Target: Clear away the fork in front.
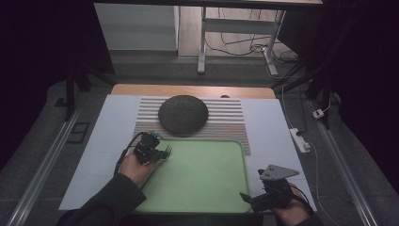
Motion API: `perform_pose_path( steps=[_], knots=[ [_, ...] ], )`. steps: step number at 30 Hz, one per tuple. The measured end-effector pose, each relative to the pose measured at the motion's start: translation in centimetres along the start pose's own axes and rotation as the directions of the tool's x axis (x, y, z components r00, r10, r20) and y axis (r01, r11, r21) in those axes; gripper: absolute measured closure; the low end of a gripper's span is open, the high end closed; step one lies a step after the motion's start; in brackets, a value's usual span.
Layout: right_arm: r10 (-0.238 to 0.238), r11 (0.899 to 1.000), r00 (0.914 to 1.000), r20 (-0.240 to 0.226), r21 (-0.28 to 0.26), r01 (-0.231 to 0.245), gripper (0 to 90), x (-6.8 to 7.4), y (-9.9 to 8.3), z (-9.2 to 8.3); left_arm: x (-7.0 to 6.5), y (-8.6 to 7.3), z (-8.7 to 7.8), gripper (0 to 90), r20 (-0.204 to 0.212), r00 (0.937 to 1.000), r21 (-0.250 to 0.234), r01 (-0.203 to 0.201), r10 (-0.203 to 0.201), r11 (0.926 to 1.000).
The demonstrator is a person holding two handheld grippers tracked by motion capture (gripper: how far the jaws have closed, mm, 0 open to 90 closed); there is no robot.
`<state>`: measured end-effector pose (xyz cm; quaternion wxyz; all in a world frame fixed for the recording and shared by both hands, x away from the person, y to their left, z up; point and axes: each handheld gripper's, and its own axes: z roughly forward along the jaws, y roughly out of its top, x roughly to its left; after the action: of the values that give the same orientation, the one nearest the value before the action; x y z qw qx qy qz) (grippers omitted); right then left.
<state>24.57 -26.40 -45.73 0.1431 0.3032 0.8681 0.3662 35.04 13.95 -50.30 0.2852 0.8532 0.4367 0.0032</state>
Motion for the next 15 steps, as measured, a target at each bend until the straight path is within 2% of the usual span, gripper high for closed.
perform_pose_path(
  steps=[7, 8, 13, 15],
  knots=[
    [0.001, 1.000, 1.0000, -0.004, 0.002, -0.001, 0.0, 0.0, 0.0, 0.0, -1.1, 0.1, 1.9, 88.8, -0.017, 0.9983, 0.051, -0.055, 0.056, 0.9972],
    [0.002, 1.000, 1.0000, -0.003, 0.002, -0.002, 0.0, 0.0, 0.0, 0.0, -1.1, 0.1, 2.0, 88.8, -0.019, 0.9980, 0.042, -0.059, 0.060, 0.9974],
    [0.000, 1.000, 1.0000, -0.005, 0.003, 0.000, 0.0, 0.0, 0.0, 0.0, -0.7, 0.1, 1.9, 88.8, -0.050, 0.9981, 0.031, -0.035, 0.037, 0.9989],
    [-0.001, 1.000, 1.0000, -0.006, 0.003, 0.001, 0.0, 0.0, 0.0, 0.0, -0.1, 0.0, 1.7, 88.8, -0.053, 0.9985, 0.027, -0.009, 0.011, 0.9996]
  ],
)
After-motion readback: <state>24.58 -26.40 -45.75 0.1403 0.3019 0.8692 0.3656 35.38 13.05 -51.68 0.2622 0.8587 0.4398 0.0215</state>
